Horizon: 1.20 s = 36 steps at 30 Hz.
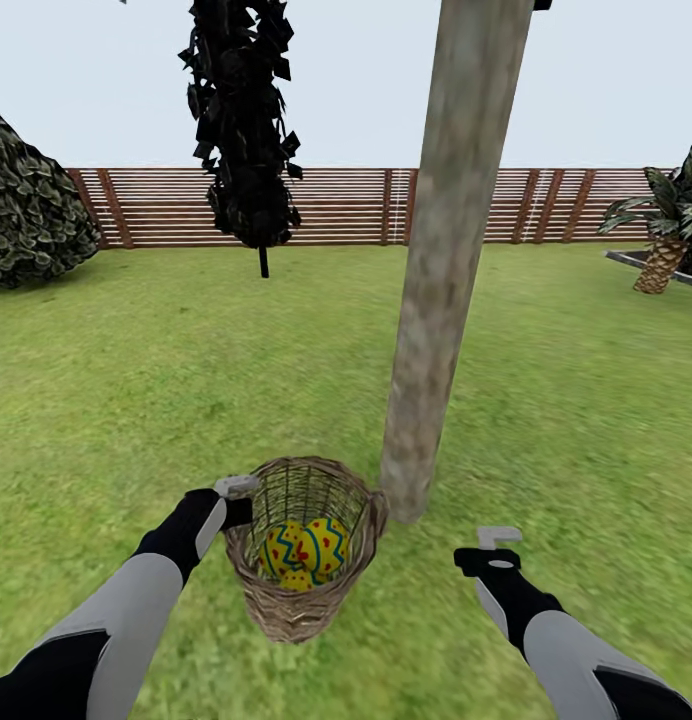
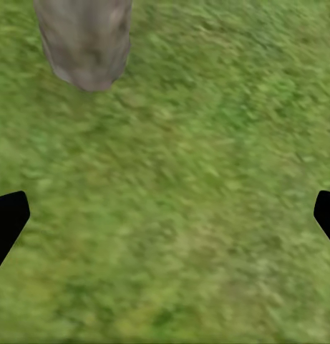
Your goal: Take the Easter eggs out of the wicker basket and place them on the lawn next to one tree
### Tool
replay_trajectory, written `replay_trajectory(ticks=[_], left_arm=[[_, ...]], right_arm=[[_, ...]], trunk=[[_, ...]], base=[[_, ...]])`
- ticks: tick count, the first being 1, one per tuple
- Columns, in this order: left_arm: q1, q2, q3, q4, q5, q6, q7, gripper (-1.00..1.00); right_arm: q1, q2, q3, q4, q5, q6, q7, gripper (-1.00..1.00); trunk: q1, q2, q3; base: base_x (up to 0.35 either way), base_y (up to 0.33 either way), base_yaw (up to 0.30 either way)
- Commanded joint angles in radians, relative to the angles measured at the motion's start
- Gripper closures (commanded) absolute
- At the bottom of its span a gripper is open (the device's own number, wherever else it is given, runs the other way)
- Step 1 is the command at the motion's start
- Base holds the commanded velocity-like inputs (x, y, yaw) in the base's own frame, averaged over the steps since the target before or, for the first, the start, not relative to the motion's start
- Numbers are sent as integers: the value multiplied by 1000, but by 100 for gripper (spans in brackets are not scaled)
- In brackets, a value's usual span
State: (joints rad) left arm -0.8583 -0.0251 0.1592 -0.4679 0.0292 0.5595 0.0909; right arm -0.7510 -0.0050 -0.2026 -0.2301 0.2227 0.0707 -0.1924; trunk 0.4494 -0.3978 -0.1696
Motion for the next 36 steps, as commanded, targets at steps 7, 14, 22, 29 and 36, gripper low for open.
replay_trajectory(ticks=[7, 14, 22, 29, 36], left_arm=[[-1, -1, 2, -40, 3, 5, 3, 100], [-1, -2, 3, -44, 3, 5, 3, 100], [-1, -1, 2, -43, 3, 6, -58, 100], [-1, 1, 3, -42, 3, 7, -68, 100], [-1, 1, 3, -43, 3, 7, -68, 100]], right_arm=[[-1, 0, -6, -2, 10, 6, -1, -100], [-1, -1, -5, -2, 10, 6, -1, -100], [-1, 0, -5, -2, 10, 6, -1, -100], [-1, 0, -2, -2, 10, 6, 3, -100], [-1, -176, -87, -82, 9, 59, 486, -100]], trunk=[[1, -2, -2], [12, -23, -11], [43, -79, -36], [70, -128, -58], [96, -177, -80]], base=[[0, 0, 0], [0, 0, 0], [0, 0, 0], [0, 0, 0], [0, 0, 0]])
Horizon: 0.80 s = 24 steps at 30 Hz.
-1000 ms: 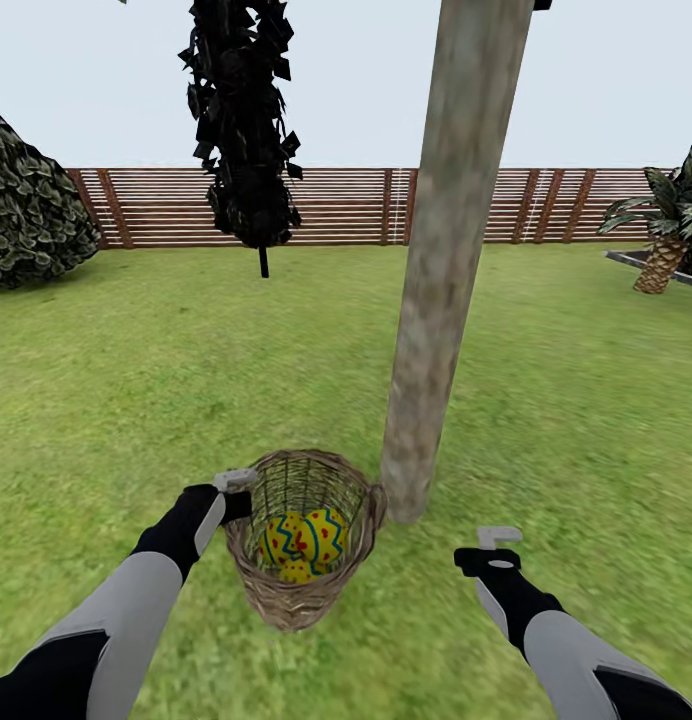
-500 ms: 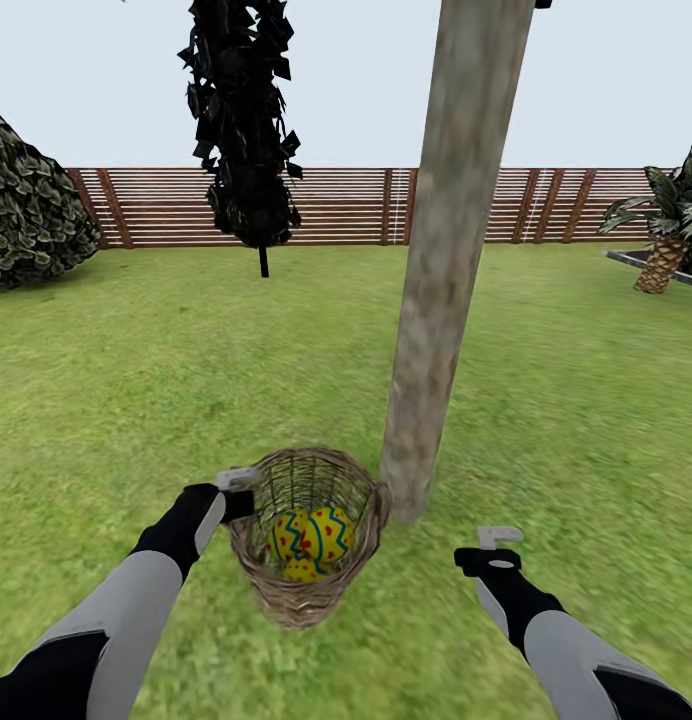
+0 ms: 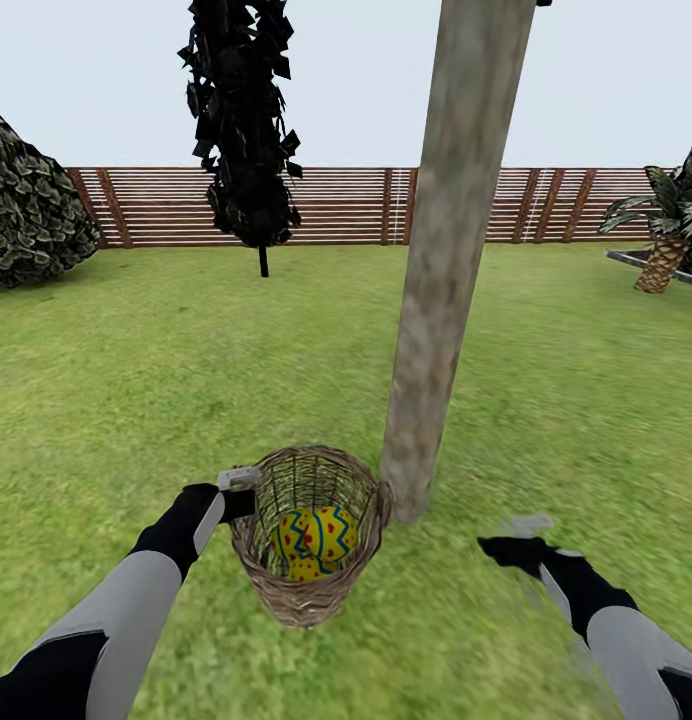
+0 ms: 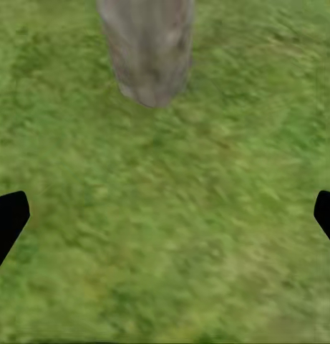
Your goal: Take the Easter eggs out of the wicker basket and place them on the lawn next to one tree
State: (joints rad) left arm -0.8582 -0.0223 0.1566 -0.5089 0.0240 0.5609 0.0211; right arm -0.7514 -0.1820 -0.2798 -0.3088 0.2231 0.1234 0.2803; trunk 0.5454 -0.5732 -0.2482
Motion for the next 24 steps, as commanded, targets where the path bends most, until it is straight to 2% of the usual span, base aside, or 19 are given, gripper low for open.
replay_trajectory(ticks=[1, 2, 3, 4, 5, 9, 17, 20, 21, 24], left_arm=[[-1, -1, 6, -2, 8, 5, 2, 100], [-1, -1, 6, -2, 8, 5, 2, 100], [-1, -1, 6, -2, 8, 5, 2, 100], [-1, -1, 6, -2, 8, 5, 2, 100], [-1, -1, 6, -2, 8, 5, 2, 100], [-1, -2, 6, -2, 8, 5, 2, 100], [-1, 10, 6, -2, 8, 5, 2, 100], [-1, 12, 6, -2, 8, 5, 2, 100], [-1, 12, 6, -2, 8, 5, 2, 100], [-1, 12, 6, -2, 8, 5, 2, 100]], right_arm=[[0, -41, -93, -45, 10, 77, 152, -100], [0, -73, -141, -79, 10, 126, 278, -100], [0, -108, -170, -101, 11, 155, 446, -100], [0, -122, -177, -108, 15, 164, 554, -100], [0, -129, -180, -111, 21, 167, 627, -100], [0, -121, -177, -110, 21, 164, 575, -100], [4, -119, -177, -93, 22, 161, 573, -100], [10, -109, -174, -54, 25, 166, 572, -100], [12, -111, -176, -25, 25, 164, 569, -100], [12, -112, -176, -20, 25, 163, 568, -100]], trunk=[[4, -9, -5], [8, -16, -8], [12, -23, -11], [16, -30, -14], [20, -37, -17], [35, -65, -30], [66, -121, -55], [77, -142, -64], [81, -149, -68], [92, -170, -77]], base=[[0, 0, 0], [0, 0, 0], [0, 0, 0], [0, 0, 0], [0, 0, 0], [0, 0, 0], [0, 0, 0], [0, 0, 0], [0, 0, 0], [0, 0, 0]])
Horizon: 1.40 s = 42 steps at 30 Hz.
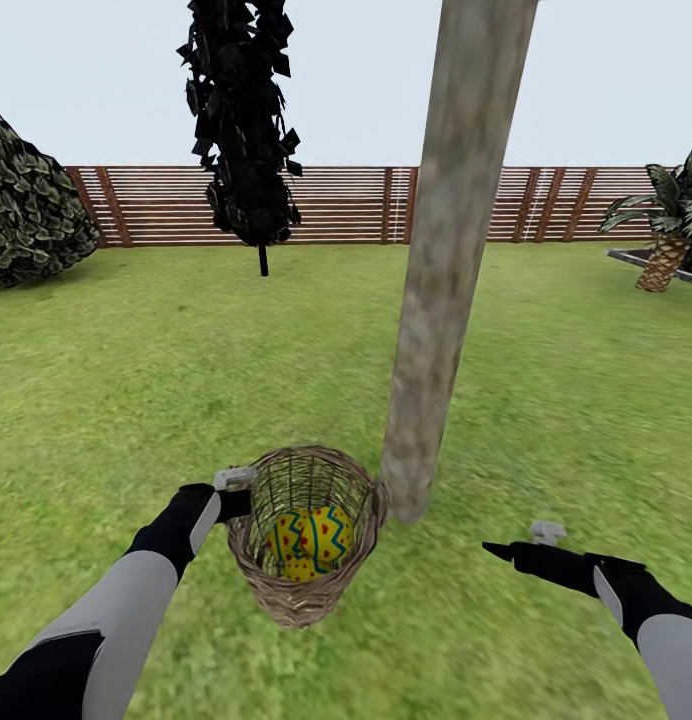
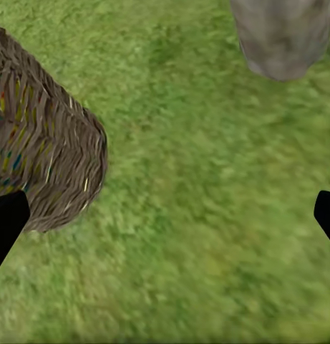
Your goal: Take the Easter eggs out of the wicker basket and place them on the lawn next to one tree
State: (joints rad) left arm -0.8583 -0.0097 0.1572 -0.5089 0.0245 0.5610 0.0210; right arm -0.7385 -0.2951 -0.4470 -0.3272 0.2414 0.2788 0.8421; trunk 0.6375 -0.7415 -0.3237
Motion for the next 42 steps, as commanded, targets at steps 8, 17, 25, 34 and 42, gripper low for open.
replay_trajectory(ticks=[8, 17, 25, 34, 42], left_arm=[[-1, -1, 5, -2, 8, 5, 2, 100], [-1, -1, 5, -2, 8, 5, 2, 100], [-1, -1, 5, 0, 8, 5, 2, 100], [-1, -1, 5, 0, 8, 5, 2, 100], [-1, -1, 5, 0, 8, 5, 2, 100]], right_arm=[[-1, 1, -9, -1, 7, 8, 6, -100], [-1, 1, -9, -1, 7, 8, 6, -100], [-1, 1, -9, -1, 7, 8, 6, -100], [-1, 1, -9, -1, 7, 8, 6, -100], [-1, 1, -9, -1, 7, 8, 6, -100]], trunk=[[31, -58, -26], [65, -121, -55], [96, -177, -80], [131, -240, -108], [161, -296, -133]], base=[[0, 0, 0], [0, 0, 0], [0, 0, 0], [0, 0, 0], [0, 0, 0]])
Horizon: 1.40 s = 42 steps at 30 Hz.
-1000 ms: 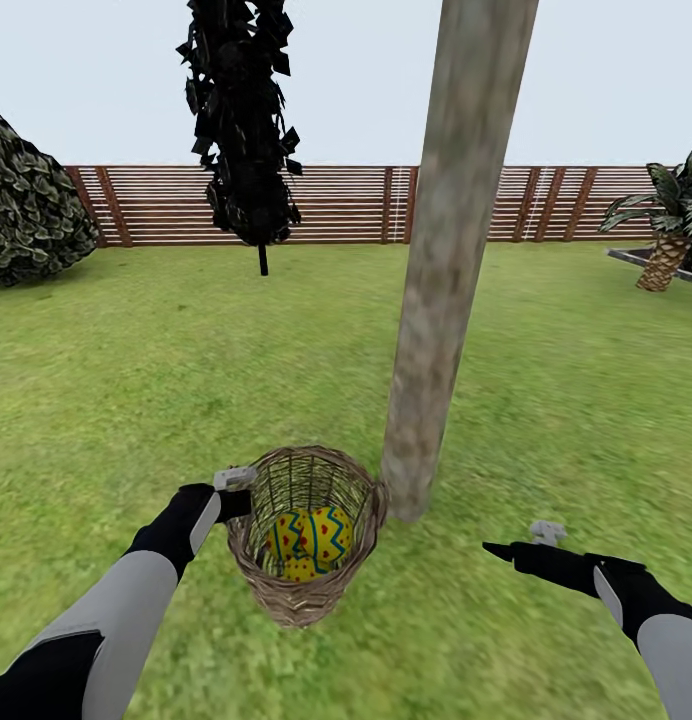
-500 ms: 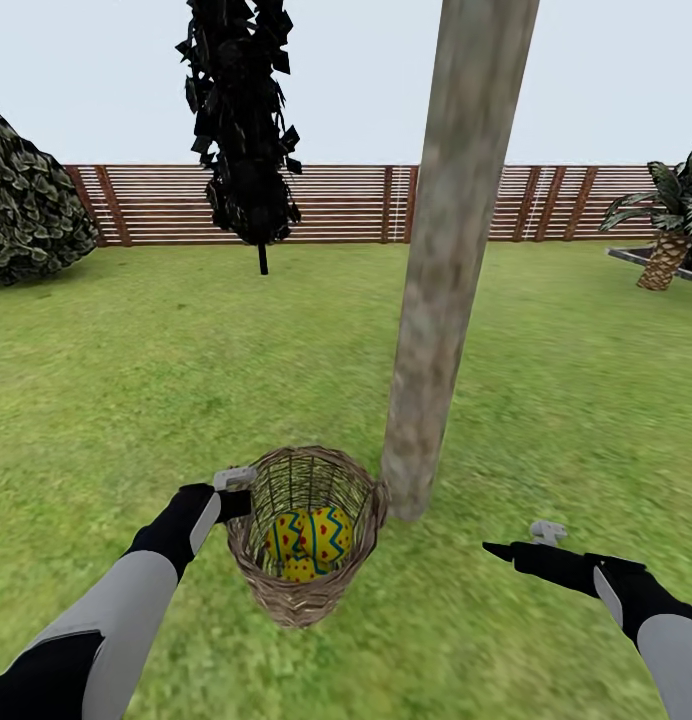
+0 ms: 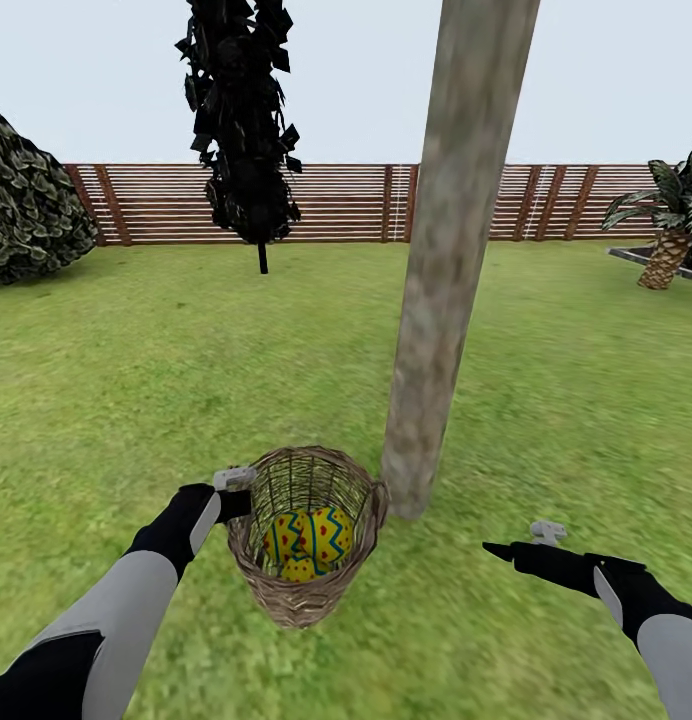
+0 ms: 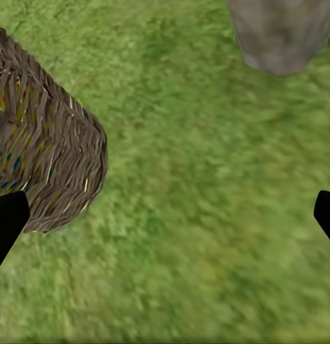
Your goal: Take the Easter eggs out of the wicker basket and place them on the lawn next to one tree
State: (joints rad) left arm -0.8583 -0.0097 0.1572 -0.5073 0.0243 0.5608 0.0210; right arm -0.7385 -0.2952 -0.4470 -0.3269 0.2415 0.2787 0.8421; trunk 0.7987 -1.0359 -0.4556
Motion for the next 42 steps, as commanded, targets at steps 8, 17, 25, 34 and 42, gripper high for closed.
replay_trajectory(ticks=[8, 17, 25, 34, 42], left_arm=[[-1, -2, 5, -3, 8, 5, 2, 100], [-1, -1, 5, -2, 8, 5, 2, 100], [-1, -1, 5, -2, 8, 5, 2, 100], [-1, -2, 5, -4, 8, 5, 2, 100], [-1, -3, 5, -4, 8, 5, 2, 100]], right_arm=[[-1, 1, -9, -1, 7, 8, 6, -100], [-1, 1, -9, -1, 7, 8, 6, -100], [-1, -1, -9, -3, 7, 7, 6, -100], [-1, 0, -9, -1, 7, 8, 6, -100], [-1, 1, -9, -1, 7, 8, 6, -100]], trunk=[[31, -57, -26], [65, -120, -54], [96, -176, -79], [130, -239, -108], [161, -295, -133]], base=[[0, 0, 0], [0, 0, 0], [0, 0, 0], [0, 0, 0], [0, 0, 0]])
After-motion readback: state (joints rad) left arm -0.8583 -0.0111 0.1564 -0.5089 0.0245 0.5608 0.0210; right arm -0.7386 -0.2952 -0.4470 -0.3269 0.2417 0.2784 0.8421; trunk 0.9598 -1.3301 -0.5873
